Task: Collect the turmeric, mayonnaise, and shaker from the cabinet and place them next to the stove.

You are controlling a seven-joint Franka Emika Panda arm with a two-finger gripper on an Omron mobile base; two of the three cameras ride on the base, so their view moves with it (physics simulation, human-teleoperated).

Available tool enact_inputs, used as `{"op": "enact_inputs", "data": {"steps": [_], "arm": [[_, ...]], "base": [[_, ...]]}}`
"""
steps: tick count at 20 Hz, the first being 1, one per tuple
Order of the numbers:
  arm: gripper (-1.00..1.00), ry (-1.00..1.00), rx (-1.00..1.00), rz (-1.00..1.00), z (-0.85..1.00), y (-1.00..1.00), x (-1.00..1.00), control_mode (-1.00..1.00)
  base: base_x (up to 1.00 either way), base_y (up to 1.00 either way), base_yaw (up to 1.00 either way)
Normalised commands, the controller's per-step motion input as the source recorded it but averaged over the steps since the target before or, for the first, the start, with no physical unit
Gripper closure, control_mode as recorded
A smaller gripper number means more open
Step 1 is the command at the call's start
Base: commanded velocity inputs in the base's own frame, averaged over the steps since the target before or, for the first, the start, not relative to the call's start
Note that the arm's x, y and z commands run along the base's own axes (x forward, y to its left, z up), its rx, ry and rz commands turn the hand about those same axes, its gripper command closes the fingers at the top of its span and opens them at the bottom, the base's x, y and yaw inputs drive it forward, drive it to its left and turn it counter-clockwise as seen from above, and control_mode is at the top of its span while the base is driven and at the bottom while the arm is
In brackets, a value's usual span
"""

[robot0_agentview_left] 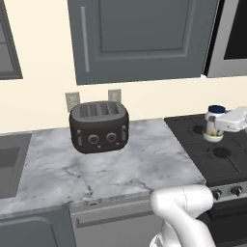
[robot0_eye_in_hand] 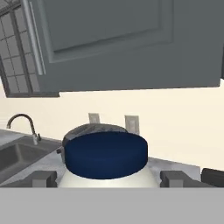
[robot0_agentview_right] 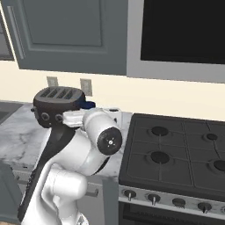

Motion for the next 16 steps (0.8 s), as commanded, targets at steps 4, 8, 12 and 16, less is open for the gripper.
{"op": "enact_inputs", "data": {"steps": [4,8,12,16], "arm": [[1.0,-0.01,0.0,0.22,-0.31,-0.12,0.63,-1.0],[1.0,0.03,0.0,0.19,-0.37,-0.14,0.85,-1.0],[1.0,0.04,0.0,0.19,-0.47,-0.13,0.89,-1.0],[1.0,0.01,0.0,0.21,-0.49,-0.21,0.87,-1.0]], "base": [[0.0,0.0,0.0],[0.0,0.0,0.0],[0.0,0.0,0.0],[0.0,0.0,0.0]]}}
